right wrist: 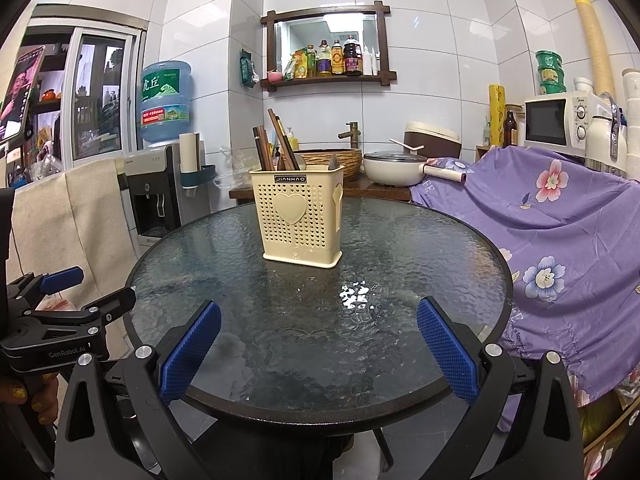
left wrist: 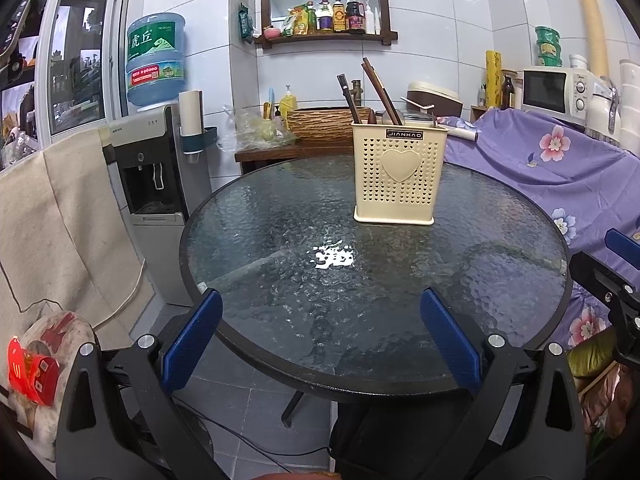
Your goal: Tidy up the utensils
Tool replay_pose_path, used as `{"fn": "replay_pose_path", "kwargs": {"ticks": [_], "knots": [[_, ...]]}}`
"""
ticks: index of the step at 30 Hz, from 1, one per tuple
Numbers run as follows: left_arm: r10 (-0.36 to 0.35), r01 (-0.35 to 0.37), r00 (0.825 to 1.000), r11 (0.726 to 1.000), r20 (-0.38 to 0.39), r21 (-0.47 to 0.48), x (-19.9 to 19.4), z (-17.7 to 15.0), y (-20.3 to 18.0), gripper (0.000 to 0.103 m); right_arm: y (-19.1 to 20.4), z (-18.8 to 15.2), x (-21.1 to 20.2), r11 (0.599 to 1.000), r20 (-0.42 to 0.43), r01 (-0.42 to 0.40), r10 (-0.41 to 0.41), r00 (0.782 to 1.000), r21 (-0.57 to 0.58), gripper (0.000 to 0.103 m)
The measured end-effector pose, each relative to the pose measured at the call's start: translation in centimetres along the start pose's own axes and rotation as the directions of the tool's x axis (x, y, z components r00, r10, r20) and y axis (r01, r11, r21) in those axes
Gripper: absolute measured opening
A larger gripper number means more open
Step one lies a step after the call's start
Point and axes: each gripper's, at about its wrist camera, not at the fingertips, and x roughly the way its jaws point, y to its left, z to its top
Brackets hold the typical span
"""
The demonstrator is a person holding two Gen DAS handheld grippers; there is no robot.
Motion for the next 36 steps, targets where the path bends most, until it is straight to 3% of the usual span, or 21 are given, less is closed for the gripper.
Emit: {"fn": "replay_pose_path", "kwargs": {"ticks": [36], "knots": [[0.011, -0.012, 1.0, 1.0, -0.027, -0.016, 0.45, -0.15, 0.24, 0.097, 0.21, -0.06, 0.18, 1.0, -0.007, -0.004, 0.004, 1.0, -0.002, 0.097]]}}
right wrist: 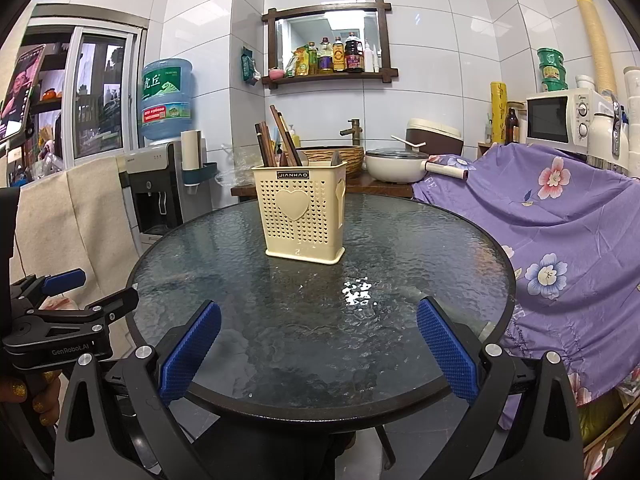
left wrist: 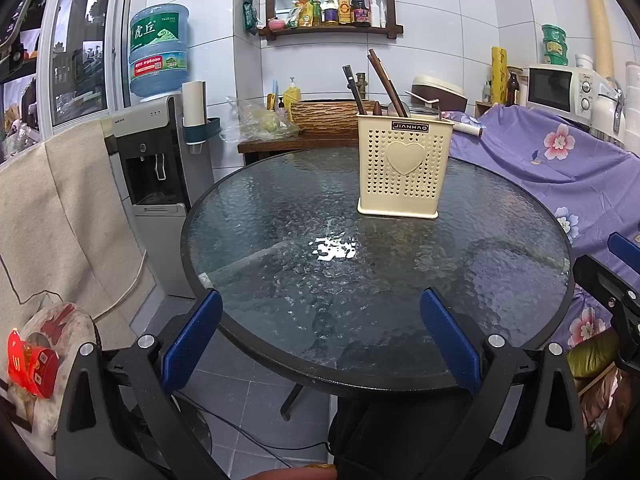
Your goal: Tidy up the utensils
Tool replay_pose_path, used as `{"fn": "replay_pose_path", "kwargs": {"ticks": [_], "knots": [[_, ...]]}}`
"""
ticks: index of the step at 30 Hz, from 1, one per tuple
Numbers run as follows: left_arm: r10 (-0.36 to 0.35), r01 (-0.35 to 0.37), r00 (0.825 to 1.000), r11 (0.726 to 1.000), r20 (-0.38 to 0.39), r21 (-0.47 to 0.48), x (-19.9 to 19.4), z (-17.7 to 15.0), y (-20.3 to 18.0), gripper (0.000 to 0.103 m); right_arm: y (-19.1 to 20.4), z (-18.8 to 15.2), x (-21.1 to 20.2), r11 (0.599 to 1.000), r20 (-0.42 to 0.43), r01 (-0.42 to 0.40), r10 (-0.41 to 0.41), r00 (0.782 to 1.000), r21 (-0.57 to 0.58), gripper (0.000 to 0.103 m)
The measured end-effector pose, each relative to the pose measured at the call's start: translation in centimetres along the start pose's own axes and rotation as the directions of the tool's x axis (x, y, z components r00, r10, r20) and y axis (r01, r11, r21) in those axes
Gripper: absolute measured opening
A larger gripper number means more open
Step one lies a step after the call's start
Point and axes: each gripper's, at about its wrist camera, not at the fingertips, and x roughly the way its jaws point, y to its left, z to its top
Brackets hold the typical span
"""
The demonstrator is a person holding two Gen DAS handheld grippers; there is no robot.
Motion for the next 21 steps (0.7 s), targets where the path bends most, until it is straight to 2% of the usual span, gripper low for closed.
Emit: {"fn": "replay_pose_path", "kwargs": {"ticks": [21], "knots": [[0.001, -0.001, 1.0, 1.0, -0.003, 0.002, -0.03, -0.39, 0.07, 0.097, 0.18, -0.16, 0.1, 1.0, -0.003, -0.001, 0.001, 1.0, 0.001, 0.097]]}}
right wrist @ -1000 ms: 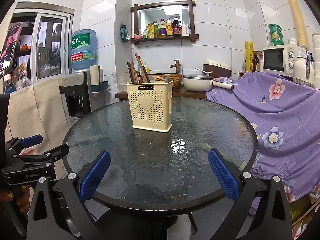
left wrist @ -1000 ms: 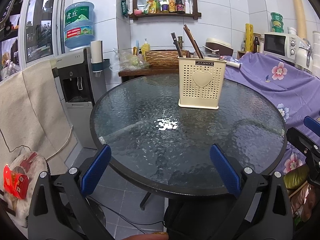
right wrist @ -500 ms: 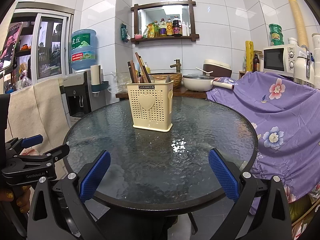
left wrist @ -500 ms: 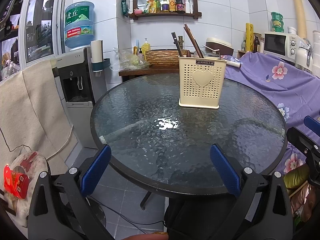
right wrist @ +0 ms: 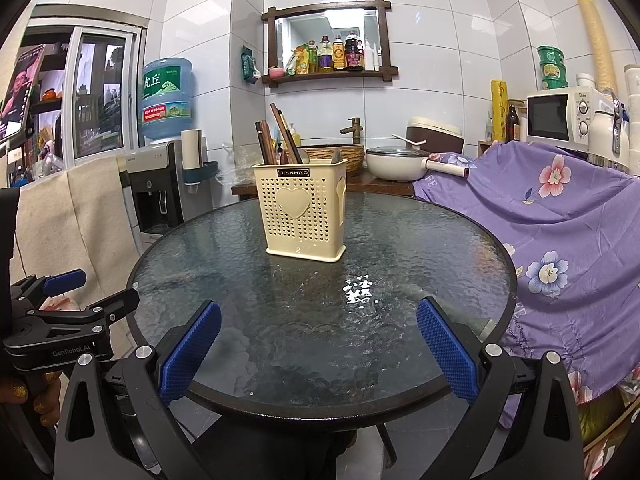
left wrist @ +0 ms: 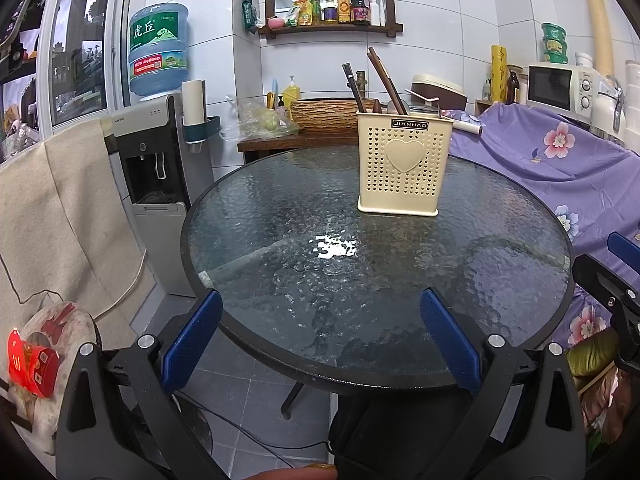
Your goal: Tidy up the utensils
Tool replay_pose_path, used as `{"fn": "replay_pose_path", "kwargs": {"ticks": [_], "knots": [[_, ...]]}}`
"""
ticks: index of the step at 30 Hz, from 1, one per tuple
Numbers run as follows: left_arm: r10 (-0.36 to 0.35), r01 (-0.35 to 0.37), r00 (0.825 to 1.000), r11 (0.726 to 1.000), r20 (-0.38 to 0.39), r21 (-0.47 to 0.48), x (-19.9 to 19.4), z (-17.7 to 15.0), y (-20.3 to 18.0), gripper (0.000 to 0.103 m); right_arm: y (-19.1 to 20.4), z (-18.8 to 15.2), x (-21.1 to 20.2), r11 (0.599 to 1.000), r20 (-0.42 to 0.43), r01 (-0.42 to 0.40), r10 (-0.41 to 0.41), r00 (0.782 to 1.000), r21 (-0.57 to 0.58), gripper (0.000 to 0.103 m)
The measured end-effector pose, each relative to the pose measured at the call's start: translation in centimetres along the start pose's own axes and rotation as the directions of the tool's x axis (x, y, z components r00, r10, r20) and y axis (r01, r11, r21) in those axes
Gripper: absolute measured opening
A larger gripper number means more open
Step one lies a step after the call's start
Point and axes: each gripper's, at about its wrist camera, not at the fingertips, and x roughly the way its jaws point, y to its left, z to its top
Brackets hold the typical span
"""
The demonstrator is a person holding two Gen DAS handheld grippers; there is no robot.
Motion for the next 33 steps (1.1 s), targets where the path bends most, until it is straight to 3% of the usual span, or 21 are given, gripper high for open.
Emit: {"fn": "replay_pose_path", "kwargs": {"ticks": [33], "knots": [[0.0, 0.0, 1.0, 1.0, -0.001, 0.005, 0.13, 0.04, -0.13, 0.097, 0.45, -0.28, 0.05, 1.0, -0.004, -0.001, 0.001, 1.0, -0.001, 0.097]]}}
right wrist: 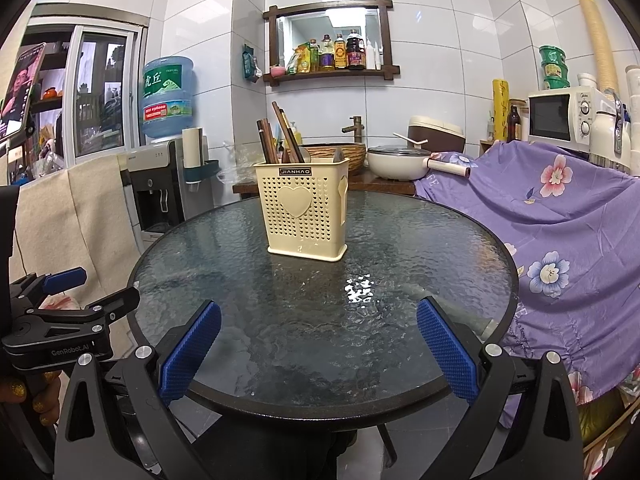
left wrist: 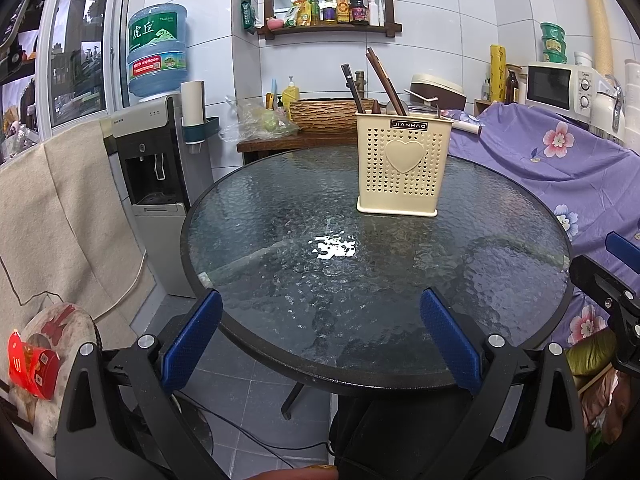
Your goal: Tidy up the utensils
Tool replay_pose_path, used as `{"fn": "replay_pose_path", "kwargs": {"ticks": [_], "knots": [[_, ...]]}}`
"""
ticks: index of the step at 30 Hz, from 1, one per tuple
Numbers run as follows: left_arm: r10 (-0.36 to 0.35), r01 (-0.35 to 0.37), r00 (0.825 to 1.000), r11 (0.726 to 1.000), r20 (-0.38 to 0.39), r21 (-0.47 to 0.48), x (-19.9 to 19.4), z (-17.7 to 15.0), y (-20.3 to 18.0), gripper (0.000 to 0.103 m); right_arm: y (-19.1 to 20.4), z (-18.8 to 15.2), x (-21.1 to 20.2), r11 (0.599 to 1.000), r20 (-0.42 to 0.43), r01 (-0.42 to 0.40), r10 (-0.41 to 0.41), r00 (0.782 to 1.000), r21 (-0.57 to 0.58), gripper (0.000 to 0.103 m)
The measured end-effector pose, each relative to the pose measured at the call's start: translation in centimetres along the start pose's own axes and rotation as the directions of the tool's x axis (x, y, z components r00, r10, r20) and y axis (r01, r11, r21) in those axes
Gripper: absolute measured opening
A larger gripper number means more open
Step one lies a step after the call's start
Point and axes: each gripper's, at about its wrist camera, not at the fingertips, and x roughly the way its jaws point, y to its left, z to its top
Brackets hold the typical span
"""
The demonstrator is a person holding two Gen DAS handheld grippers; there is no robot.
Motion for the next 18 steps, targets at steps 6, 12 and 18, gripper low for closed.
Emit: {"fn": "replay_pose_path", "kwargs": {"ticks": [6, 12, 18], "knots": [[0.001, -0.001, 1.0, 1.0, -0.002, 0.0, 0.0, 0.07, 0.02, 0.097, -0.01, 0.04, 0.0, 1.0, -0.001, 0.0, 0.0, 1.0, 0.001, 0.097], [0.0, 0.0, 1.0, 1.0, -0.001, 0.0, -0.01, 0.08, 0.04, 0.097, 0.12, -0.13, 0.01, 1.0, -0.003, -0.001, 0.001, 1.0, 0.002, 0.097], [0.001, -0.001, 1.0, 1.0, -0.002, 0.0, -0.07, 0.03, 0.06, 0.097, 0.1, -0.09, 0.0, 1.0, -0.002, -0.002, 0.002, 1.0, 0.001, 0.097]]}}
